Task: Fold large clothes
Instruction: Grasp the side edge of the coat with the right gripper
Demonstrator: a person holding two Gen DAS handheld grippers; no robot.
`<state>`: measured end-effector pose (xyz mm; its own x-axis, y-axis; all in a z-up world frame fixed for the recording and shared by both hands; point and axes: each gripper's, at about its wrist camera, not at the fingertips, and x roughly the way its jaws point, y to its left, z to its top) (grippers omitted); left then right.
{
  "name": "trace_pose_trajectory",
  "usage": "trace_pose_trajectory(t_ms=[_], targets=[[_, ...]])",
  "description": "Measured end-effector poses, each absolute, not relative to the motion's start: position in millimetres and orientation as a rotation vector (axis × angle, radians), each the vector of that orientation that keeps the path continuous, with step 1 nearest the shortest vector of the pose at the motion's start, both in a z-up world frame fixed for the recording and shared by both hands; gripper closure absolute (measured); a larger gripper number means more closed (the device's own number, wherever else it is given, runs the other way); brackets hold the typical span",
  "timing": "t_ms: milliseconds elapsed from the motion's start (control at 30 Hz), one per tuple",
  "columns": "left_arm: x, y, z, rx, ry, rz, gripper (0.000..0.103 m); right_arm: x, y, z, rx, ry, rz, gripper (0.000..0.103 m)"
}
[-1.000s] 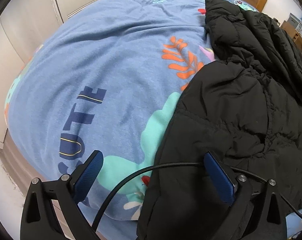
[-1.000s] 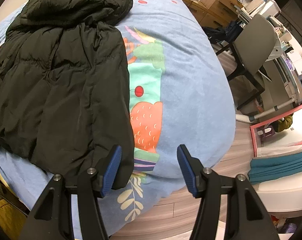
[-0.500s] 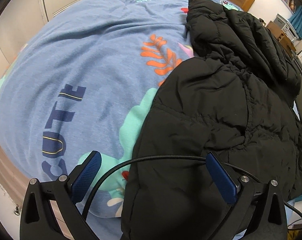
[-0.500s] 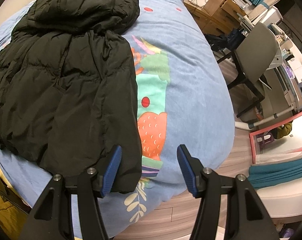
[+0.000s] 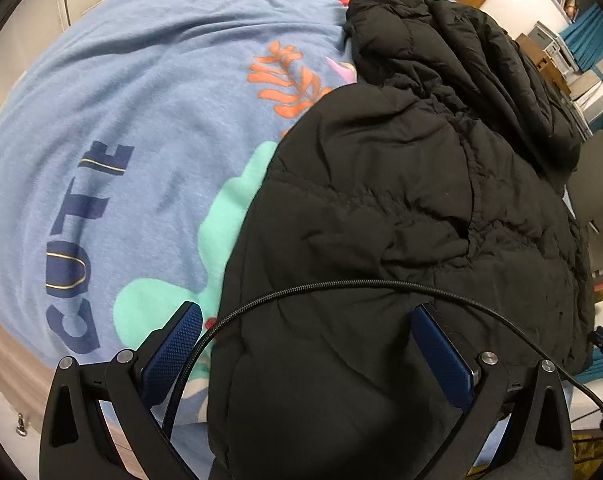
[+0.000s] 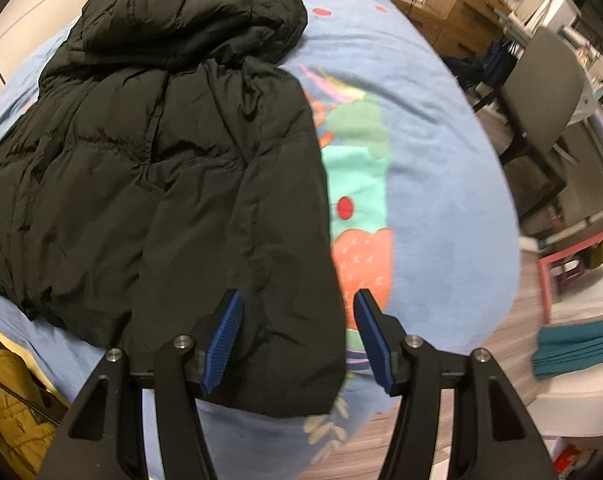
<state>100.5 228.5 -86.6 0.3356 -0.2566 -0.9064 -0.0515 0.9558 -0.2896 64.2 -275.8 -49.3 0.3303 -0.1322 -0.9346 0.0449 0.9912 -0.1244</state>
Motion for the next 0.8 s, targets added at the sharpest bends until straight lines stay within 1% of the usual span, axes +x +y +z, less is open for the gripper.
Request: trace_pose_trajectory(t_ms=[167, 300, 800], targets=[[97.9, 232.1, -86.0, -0.321, 1.218, -0.168, 0.001, 69.0, -284.0, -67.5, -0.016, 1.245, -0.097, 0.047], [95.8, 231.5, -92.5, -0.334, 1.239, -0.205, 0.001, 75.0, -290.2, -83.0, 0.038, 1.266, -0.067, 0.043], [68.2, 238.1, -124.6, -0.444, 1.316, -0.303, 0.001, 72.1, -294.9, -108.1, 0.149, 1.288, 0.042, 0.044]])
